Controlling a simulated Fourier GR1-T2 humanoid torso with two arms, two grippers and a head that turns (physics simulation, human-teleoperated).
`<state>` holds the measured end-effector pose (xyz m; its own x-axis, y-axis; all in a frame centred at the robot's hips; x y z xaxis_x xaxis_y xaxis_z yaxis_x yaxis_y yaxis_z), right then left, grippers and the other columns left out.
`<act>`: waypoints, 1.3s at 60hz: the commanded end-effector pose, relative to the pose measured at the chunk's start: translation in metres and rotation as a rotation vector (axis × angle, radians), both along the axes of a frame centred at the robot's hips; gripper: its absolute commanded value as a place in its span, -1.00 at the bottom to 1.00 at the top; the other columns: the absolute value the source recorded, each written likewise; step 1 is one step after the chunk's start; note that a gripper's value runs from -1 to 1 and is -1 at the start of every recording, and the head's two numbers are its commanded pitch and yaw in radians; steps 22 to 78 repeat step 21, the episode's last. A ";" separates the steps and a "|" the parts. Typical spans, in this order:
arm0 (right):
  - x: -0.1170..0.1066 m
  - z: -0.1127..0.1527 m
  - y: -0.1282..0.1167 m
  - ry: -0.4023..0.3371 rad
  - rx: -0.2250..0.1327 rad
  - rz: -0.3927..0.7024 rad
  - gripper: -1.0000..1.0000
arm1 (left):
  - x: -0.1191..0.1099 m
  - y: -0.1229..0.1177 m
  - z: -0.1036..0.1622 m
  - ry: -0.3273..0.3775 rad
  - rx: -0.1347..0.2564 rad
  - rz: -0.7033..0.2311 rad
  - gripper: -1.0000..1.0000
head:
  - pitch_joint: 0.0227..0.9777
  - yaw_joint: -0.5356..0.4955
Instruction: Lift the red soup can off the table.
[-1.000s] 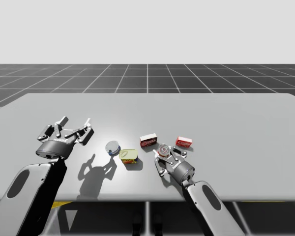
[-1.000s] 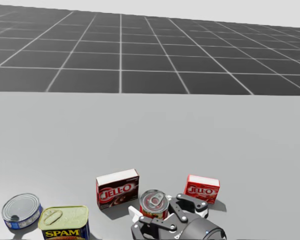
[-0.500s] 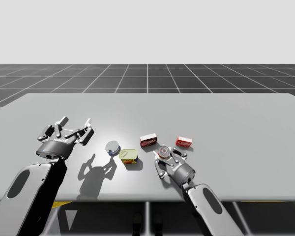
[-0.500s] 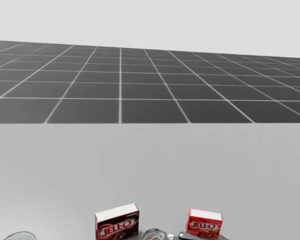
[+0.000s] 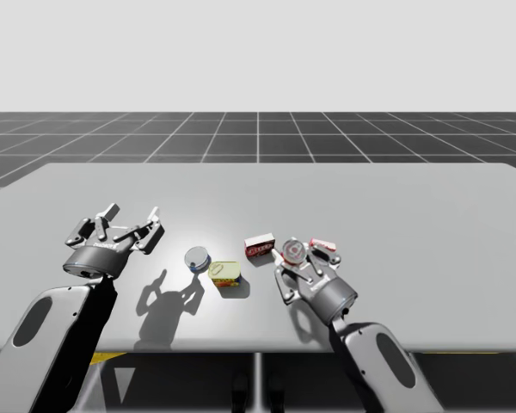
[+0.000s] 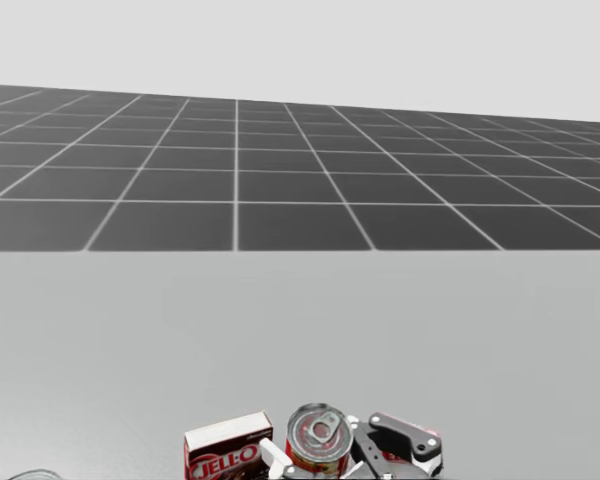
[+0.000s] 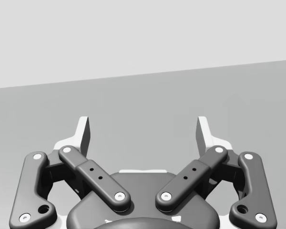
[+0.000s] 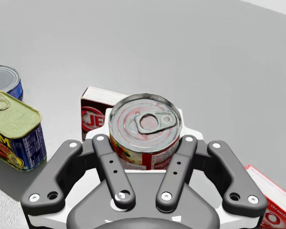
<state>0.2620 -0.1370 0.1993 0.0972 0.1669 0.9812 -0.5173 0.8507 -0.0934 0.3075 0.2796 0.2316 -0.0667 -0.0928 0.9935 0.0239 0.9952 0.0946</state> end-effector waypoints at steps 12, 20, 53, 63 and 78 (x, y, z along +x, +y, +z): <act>0.016 0.096 -0.002 -0.236 0.083 -0.103 1.00 | 0.000 0.000 0.000 -0.003 0.004 0.002 -1.00 | -0.15 -0.22; 0.014 0.125 -0.003 -0.320 0.120 -0.116 1.00 | 0.000 0.001 0.000 -0.004 0.006 0.004 -1.00 | -0.15 -0.23; 0.013 0.130 -0.003 -0.336 0.128 -0.118 1.00 | 0.000 0.001 0.000 -0.004 0.006 0.004 -1.00 | -0.15 -0.23; 0.013 0.130 -0.003 -0.336 0.128 -0.118 1.00 | 0.000 0.001 0.000 -0.004 0.006 0.004 -1.00 | -0.15 -0.23; 0.013 0.130 -0.003 -0.336 0.128 -0.118 1.00 | 0.000 0.001 0.000 -0.004 0.006 0.004 -1.00 | -0.15 -0.23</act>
